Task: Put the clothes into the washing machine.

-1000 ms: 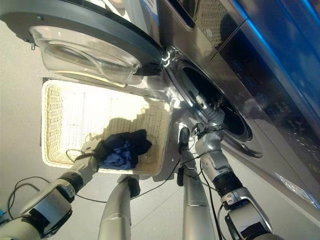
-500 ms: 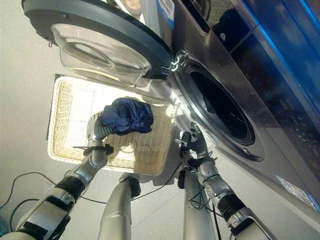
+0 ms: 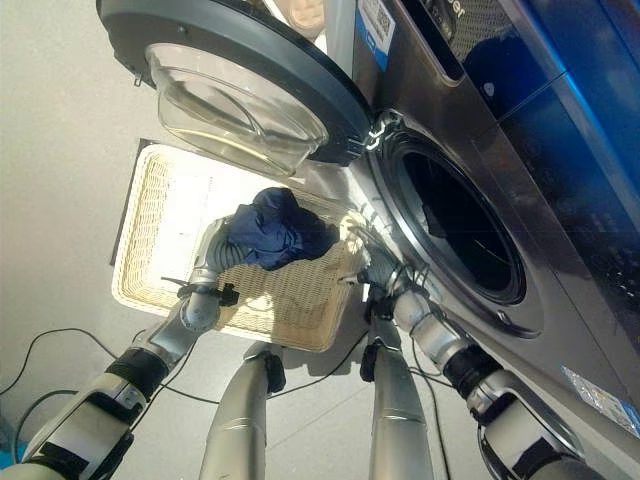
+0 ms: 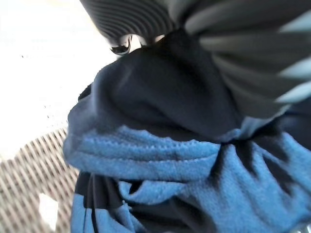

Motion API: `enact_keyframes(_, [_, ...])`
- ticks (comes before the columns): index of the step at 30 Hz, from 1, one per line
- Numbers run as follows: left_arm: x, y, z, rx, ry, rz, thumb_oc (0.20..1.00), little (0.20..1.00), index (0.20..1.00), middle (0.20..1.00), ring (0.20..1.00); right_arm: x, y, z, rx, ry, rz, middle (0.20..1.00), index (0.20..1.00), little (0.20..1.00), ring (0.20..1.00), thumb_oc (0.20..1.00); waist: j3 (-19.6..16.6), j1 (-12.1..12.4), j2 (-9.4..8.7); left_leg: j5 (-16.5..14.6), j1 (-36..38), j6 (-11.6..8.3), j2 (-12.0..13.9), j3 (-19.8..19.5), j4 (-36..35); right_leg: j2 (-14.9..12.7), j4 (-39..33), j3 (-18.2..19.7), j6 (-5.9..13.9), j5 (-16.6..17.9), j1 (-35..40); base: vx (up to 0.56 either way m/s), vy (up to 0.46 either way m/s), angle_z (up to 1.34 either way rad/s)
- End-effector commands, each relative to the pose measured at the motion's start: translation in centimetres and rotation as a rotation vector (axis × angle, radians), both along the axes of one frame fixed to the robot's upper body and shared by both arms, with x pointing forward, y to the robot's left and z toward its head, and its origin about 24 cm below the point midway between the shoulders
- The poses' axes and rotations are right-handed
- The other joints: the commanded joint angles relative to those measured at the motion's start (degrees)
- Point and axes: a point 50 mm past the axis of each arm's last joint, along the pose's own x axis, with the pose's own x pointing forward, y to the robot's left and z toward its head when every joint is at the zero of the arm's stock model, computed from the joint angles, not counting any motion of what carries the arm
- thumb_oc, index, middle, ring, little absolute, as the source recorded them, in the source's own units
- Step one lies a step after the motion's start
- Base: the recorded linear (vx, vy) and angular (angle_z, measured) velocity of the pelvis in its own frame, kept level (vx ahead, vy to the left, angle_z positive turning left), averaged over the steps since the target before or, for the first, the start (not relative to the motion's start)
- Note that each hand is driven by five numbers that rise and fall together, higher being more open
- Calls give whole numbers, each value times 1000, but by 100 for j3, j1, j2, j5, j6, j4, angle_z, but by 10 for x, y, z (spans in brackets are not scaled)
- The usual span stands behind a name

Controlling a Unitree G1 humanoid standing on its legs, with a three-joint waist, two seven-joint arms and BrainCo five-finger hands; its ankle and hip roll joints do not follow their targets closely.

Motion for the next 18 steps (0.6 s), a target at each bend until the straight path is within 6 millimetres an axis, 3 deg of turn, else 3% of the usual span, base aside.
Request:
enact_keyframes(1, [-3, -14, 25, 19, -82, -115, 200, 200, 200, 200, 200, -3, 8, 11, 88, -10, 75, 1000, 1000, 1000, 1000, 1000, -134, 192, 129, 64, 59, -232, -307, 177, -283, -64, 879, -282, 629, -897, 80, -2, -5, 3])
enact_keyframes(4, [-2, -18, 26, 81, -59, -148, 200, 200, 200, 200, 200, -3, 19, 22, 148, -9, 134, 1000, 1000, 1000, 1000, 1000, -134, 191, 144, 64, 62, -228, -314, 171, -262, -73, 889, -269, 630, -883, 76, -1, -2, 1])
enact_keyframes(10, [-1, -22, 30, 77, -50, -183, 200, 200, 200, 200, 200, -4, 31, 25, 206, 65, 221, 1000, 1000, 1000, 1000, 1000, -134, 181, 151, 73, 55, -227, -337, 162, -229, -72, 855, -254, 616, -848, 79, -1, -1, 2])
enact_keyframes(18, [-4, -35, 38, 44, -98, -264, 200, 200, 200, 200, 200, 0, 41, 3, 190, 309, 336, 1000, 1000, 1000, 1000, 1000, -134, 238, 177, 98, 72, -233, -361, 125, -239, -122, 805, -301, 593, -813, 118, -4, -2, 3])
